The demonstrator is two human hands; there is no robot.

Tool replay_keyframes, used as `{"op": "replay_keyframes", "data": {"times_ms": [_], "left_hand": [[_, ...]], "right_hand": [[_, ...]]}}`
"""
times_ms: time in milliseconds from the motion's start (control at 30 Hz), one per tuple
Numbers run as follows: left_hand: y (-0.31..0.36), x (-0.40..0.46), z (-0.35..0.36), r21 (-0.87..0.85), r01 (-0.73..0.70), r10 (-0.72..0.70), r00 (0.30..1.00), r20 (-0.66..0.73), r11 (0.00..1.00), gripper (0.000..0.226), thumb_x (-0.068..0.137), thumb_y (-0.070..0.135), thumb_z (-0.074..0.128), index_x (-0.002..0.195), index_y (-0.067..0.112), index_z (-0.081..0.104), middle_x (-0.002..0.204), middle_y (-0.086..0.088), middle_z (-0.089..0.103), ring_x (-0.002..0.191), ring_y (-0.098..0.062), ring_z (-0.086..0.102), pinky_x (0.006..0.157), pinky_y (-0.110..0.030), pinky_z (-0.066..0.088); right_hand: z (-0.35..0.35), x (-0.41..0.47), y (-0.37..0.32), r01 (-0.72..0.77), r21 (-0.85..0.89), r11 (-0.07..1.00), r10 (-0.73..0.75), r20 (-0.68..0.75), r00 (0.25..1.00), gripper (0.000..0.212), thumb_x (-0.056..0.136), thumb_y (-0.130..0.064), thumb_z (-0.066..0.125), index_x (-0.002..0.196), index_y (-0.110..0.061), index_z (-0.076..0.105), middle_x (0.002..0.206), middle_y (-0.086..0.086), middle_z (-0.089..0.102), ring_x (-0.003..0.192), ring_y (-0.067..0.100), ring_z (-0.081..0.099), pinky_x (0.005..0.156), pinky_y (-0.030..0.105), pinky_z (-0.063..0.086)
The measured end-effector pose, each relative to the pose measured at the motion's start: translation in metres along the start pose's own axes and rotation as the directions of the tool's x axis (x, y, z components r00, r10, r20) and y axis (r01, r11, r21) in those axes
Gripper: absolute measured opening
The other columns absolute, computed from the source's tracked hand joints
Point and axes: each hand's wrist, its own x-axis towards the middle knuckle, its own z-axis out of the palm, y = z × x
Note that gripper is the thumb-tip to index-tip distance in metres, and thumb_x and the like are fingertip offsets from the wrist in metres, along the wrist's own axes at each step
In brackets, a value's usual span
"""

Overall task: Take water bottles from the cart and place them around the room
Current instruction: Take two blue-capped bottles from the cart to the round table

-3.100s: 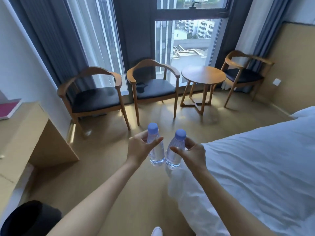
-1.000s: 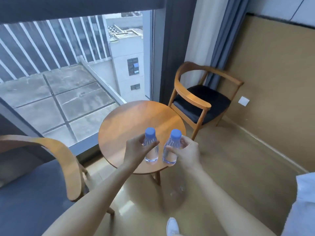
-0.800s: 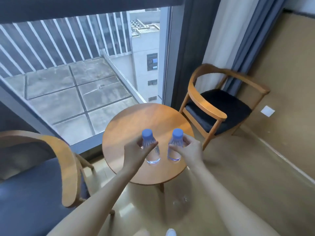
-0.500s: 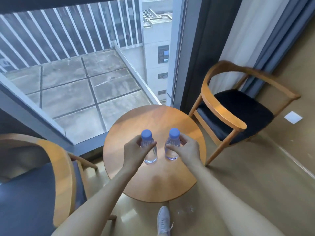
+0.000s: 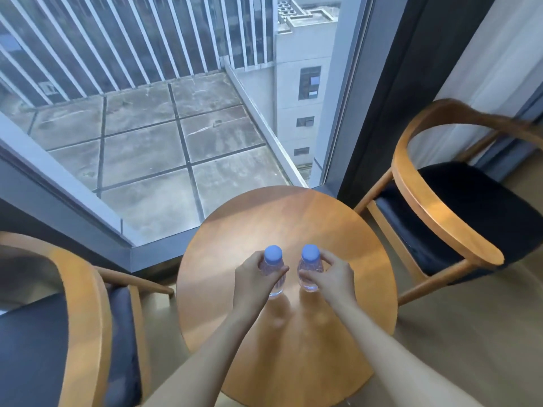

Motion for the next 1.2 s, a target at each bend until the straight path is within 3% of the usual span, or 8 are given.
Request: {"op": "replay_keyframes", "data": {"times_ms": [200,367,533,633,767,900,1000,1200], "left_hand": [[-0.012,0.009,0.021,-0.023,0.055,-0.056,0.997,-0.058,0.998,0.021,0.071,0.021,0.079,0.085,0.021,0.063,0.080,0.013,0.065,0.082,-0.005,0.059,0.066,-0.016,0.043],[-0.026,0.012,0.034,0.003,0.068,-0.067,0.992,-0.109,0.998,0.024,0.069,0.022,0.081,0.087,0.019,0.065,0.082,0.008,0.068,0.085,-0.014,0.063,0.076,-0.033,0.052],[-0.040,0.012,0.046,-0.006,0.072,-0.072,0.987,-0.146,0.997,0.028,0.067,0.024,0.083,0.086,0.028,0.063,0.080,0.014,0.066,0.081,-0.010,0.063,0.073,-0.026,0.050],[-0.044,0.012,0.052,0.008,0.066,-0.064,0.987,-0.149,0.998,0.028,0.069,0.026,0.082,0.089,0.021,0.064,0.081,0.009,0.067,0.082,-0.012,0.062,0.069,-0.022,0.047],[-0.044,0.016,0.056,0.030,0.053,-0.049,0.990,-0.130,0.998,0.028,0.073,0.025,0.079,0.095,0.016,0.062,0.083,0.007,0.064,0.082,-0.013,0.058,0.065,-0.010,0.040],[-0.053,0.014,0.062,0.074,0.060,-0.053,0.994,-0.093,0.995,0.040,0.075,0.024,0.077,0.109,0.013,0.060,0.102,0.008,0.063,0.097,-0.014,0.057,0.072,-0.012,0.036],[-0.063,0.004,0.065,0.050,0.088,-0.087,0.996,-0.030,0.995,0.060,0.072,0.023,0.079,0.126,0.018,0.052,0.117,0.012,0.053,0.105,-0.005,0.049,0.077,-0.001,0.035],[-0.100,0.000,0.065,0.100,0.174,-0.179,0.983,0.041,0.980,0.069,0.072,0.022,0.079,0.132,0.026,0.045,0.114,0.005,0.061,0.100,-0.006,0.060,0.079,-0.015,0.042]], "right_hand": [[0.012,0.020,0.020,-0.015,-0.018,1.000,0.016,0.052,0.999,0.046,0.065,-0.002,0.079,0.106,-0.019,0.067,0.096,-0.010,0.065,0.092,0.010,0.059,0.062,-0.002,0.039],[0.015,0.031,0.036,-0.005,-0.052,0.999,0.010,0.096,0.995,0.044,0.062,-0.001,0.080,0.100,-0.021,0.068,0.088,-0.016,0.064,0.090,0.009,0.060,0.065,-0.001,0.040],[0.015,0.039,0.048,0.014,-0.058,0.998,-0.006,0.138,0.990,0.045,0.064,0.002,0.078,0.104,-0.016,0.069,0.092,-0.012,0.065,0.089,0.007,0.059,0.064,-0.003,0.038],[0.016,0.043,0.049,0.002,-0.005,1.000,-0.001,0.175,0.985,0.043,0.068,0.003,0.076,0.098,-0.025,0.064,0.088,-0.014,0.064,0.085,0.007,0.060,0.060,-0.001,0.040],[0.016,0.051,0.054,0.044,-0.045,0.998,-0.034,0.211,0.977,0.046,0.070,-0.005,0.076,0.105,-0.031,0.060,0.097,-0.020,0.063,0.100,0.008,0.060,0.071,-0.001,0.039],[0.015,0.050,0.064,0.072,-0.091,0.993,-0.043,0.287,0.957,0.072,0.071,-0.006,0.075,0.133,-0.025,0.045,0.127,-0.018,0.045,0.119,-0.001,0.042,0.081,-0.007,0.029],[0.014,0.048,0.078,0.060,-0.137,0.989,-0.017,0.300,0.954,0.077,0.071,-0.006,0.076,0.137,-0.021,0.040,0.128,-0.014,0.041,0.119,0.000,0.038,0.084,0.000,0.028],[0.020,0.055,0.105,0.038,-0.123,0.992,-0.008,0.235,0.972,0.058,0.072,-0.009,0.074,0.123,-0.027,0.054,0.117,-0.013,0.061,0.102,0.002,0.056,0.076,0.000,0.038]]}}
